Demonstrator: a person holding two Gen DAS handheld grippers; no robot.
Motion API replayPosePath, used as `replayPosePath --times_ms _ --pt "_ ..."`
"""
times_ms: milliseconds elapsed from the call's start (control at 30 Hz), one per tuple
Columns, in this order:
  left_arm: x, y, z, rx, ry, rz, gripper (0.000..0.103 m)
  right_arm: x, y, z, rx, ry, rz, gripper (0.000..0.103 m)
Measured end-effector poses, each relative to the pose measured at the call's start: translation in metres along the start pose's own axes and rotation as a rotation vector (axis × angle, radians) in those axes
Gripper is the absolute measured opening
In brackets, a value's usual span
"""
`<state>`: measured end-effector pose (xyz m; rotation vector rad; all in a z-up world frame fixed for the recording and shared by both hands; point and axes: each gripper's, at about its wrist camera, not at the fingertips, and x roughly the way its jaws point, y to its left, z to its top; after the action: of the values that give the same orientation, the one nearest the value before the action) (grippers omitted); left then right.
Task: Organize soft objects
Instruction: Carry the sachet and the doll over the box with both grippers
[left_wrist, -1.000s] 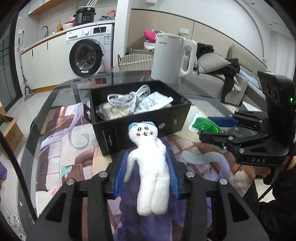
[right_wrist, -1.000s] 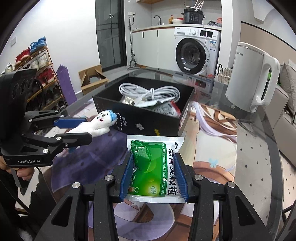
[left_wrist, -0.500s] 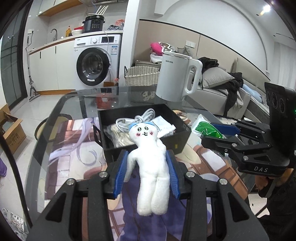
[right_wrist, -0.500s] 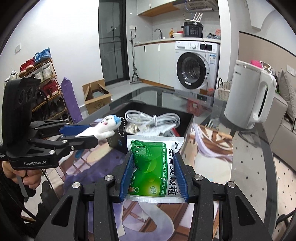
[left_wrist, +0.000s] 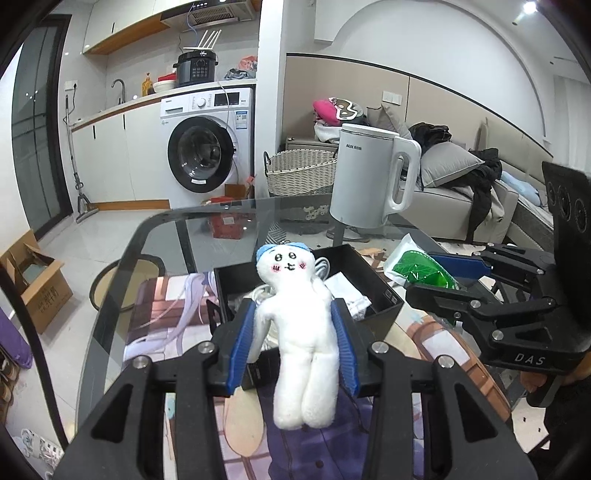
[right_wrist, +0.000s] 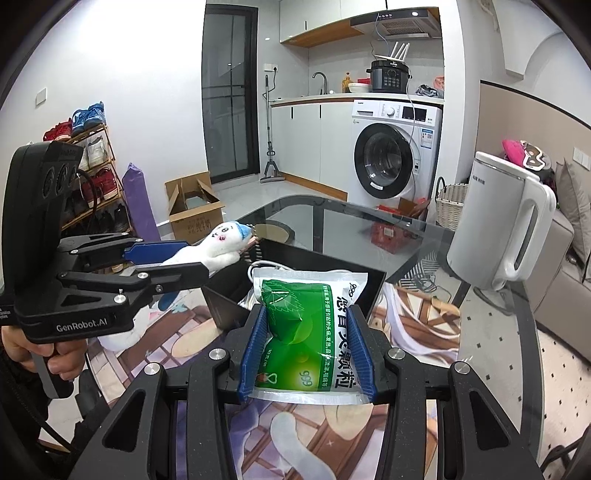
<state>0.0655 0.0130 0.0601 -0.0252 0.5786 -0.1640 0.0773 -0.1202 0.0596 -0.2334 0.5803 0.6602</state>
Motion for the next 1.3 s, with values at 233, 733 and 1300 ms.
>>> replayPosePath --times_ms 233,733,1300 --pt "0.012 0.005 0.007 -0.001 0.000 0.016 0.040 0.009 -0.002 0.013 -0.007 -0.012 0.000 0.044" --pt "0.058 0.013 0.008 0.003 0.029 0.043 0.040 0.068 -0.017 0.024 0.006 0.033 -0.006 0.044" --pt "0.094 0.012 -0.001 0.021 0.102 0.032 0.040 0.128 -0.023 0.015 -0.028 0.114 -0.016 0.044"
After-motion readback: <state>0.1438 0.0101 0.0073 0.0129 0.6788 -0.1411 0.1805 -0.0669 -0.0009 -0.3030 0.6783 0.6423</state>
